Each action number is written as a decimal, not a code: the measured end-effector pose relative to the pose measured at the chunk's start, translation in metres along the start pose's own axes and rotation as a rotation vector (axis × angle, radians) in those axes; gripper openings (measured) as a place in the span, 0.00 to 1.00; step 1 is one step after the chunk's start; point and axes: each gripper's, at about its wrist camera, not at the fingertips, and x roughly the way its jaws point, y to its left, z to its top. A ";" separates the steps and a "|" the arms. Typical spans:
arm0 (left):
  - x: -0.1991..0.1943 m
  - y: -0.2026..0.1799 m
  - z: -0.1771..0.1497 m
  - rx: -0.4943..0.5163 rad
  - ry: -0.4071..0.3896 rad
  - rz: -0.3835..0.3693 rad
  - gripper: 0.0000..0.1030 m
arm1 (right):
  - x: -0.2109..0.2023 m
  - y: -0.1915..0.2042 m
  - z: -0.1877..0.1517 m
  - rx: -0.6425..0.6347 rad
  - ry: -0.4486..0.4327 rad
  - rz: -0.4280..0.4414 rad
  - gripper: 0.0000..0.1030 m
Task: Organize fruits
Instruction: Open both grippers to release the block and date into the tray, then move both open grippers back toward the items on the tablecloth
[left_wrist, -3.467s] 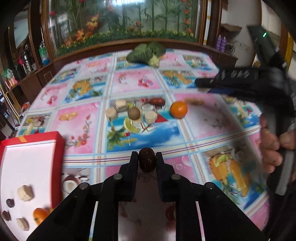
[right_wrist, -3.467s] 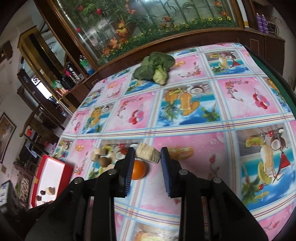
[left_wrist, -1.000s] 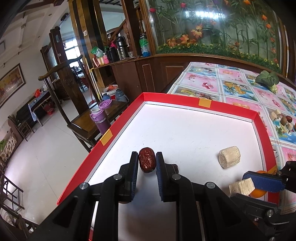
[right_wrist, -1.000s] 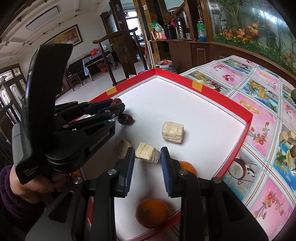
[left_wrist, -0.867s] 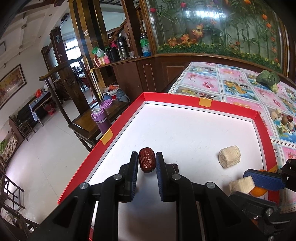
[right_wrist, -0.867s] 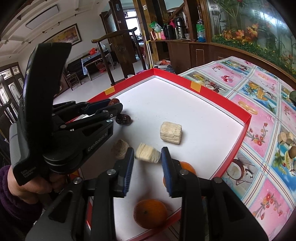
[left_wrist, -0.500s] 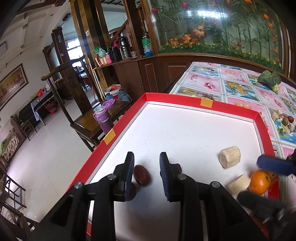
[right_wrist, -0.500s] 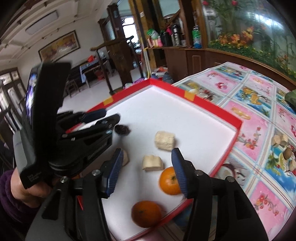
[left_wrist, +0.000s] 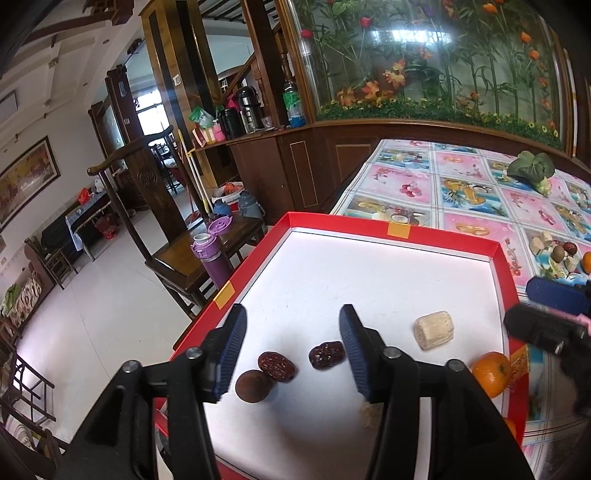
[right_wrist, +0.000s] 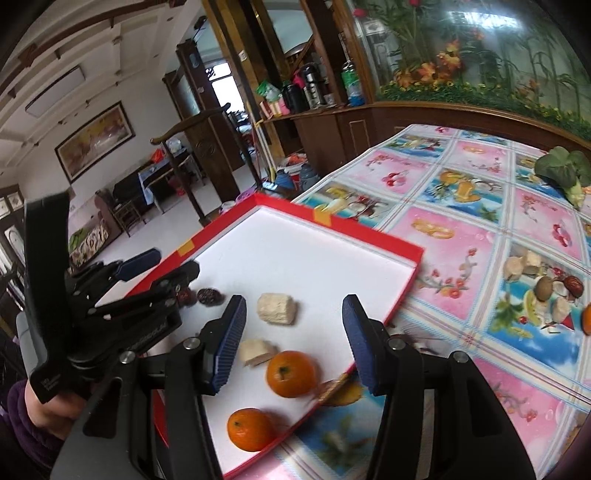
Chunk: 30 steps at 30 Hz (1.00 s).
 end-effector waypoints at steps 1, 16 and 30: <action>-0.001 -0.001 0.000 0.003 -0.002 -0.001 0.57 | -0.004 -0.006 0.001 0.015 -0.008 -0.002 0.54; -0.021 -0.060 0.018 0.132 -0.027 -0.056 0.78 | -0.096 -0.156 0.002 0.292 -0.106 -0.166 0.55; -0.032 -0.177 0.031 0.298 0.071 -0.362 0.82 | -0.131 -0.246 -0.016 0.425 -0.046 -0.272 0.58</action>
